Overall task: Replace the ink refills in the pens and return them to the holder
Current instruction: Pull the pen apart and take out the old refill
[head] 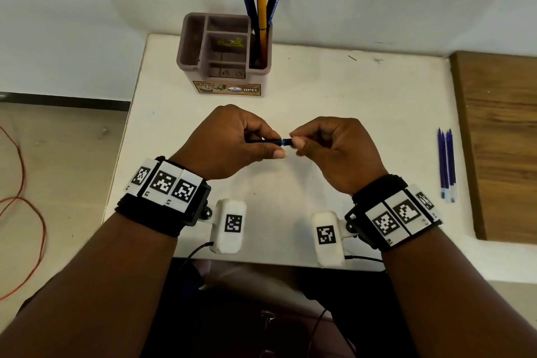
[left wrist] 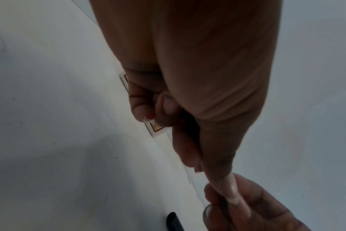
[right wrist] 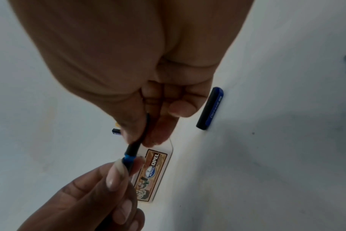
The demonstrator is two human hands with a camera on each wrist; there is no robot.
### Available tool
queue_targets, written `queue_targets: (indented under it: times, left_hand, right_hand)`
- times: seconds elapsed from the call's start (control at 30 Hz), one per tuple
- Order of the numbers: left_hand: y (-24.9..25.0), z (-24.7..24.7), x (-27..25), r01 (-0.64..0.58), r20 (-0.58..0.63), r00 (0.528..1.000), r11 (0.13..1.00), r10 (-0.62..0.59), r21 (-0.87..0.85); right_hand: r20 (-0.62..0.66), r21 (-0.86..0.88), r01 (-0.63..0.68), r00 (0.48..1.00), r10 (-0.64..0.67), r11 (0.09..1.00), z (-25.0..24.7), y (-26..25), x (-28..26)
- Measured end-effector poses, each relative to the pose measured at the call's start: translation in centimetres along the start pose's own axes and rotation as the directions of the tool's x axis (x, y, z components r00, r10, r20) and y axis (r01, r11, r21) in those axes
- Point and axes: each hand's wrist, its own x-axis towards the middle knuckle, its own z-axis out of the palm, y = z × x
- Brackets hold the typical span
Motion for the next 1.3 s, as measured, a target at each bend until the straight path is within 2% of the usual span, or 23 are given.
queue_targets:
  times: [0.13, 0.27, 0.37, 0.43, 0.53, 0.67, 0.9, 1.1, 1.23, 1.3]
  left_hand:
    - [0.1, -0.1, 0.1, 0.007, 0.005, 1.000, 1.000, -0.007, 0.001]
    - [0.2, 0.1, -0.1, 0.000, 0.025, 1.000, 1.000, 0.000, 0.011]
    - [0.2, 0.2, 0.0, -0.006, 0.019, 1.000, 1.000, 0.006, 0.002]
    - [0.1, 0.2, 0.0, -0.015, 0.023, 1.000, 1.000, 0.015, -0.006]
    - [0.2, 0.4, -0.1, -0.036, 0.042, 0.998, 0.999, 0.036, -0.008]
    - [0.1, 0.6, 0.0, -0.066, 0.040, 0.997, 0.998, 0.066, -0.008]
    - [-0.3, 0.1, 0.1, -0.064, -0.039, 0.997, 0.998, 0.065, 0.022]
    - [-0.2, -0.2, 0.0, -0.050, -0.087, 0.995, 0.997, 0.055, 0.051]
    - [-0.2, -0.2, -0.1, -0.057, -0.089, 0.994, 0.996, 0.062, 0.063]
    - [-0.2, -0.1, -0.2, -0.064, -0.075, 0.995, 0.995, 0.069, 0.070]
  right_hand:
    - [0.015, 0.022, -0.004, 1.000, 0.003, 1.000, -0.1, 0.2, -0.2]
    - [0.030, -0.096, -0.021, 0.999, 0.024, 0.995, -0.1, 0.0, -0.1]
    - [0.019, -0.049, 0.022, 1.000, -0.021, 0.999, -0.3, 0.0, -0.2]
    - [0.040, 0.002, -0.019, 0.999, 0.019, 1.000, -0.2, -0.1, -0.2]
    - [0.077, -0.061, -0.026, 0.997, 0.031, 0.998, -0.2, -0.1, -0.2]
    - [0.006, -0.060, 0.013, 1.000, -0.013, 0.998, -1.1, 0.6, 0.0]
    - [-0.103, 0.048, -0.027, 0.994, 0.032, 0.998, -3.2, 0.4, -0.2]
    - [-0.231, -0.086, -0.126, 0.967, 0.104, 0.988, -3.9, 0.9, -0.5]
    - [-0.175, -0.264, -0.194, 0.973, 0.151, 0.945, -3.1, 1.3, -0.8]
    - [-0.190, -0.343, -0.212, 0.970, 0.154, 0.915, -2.6, 1.6, -0.9]
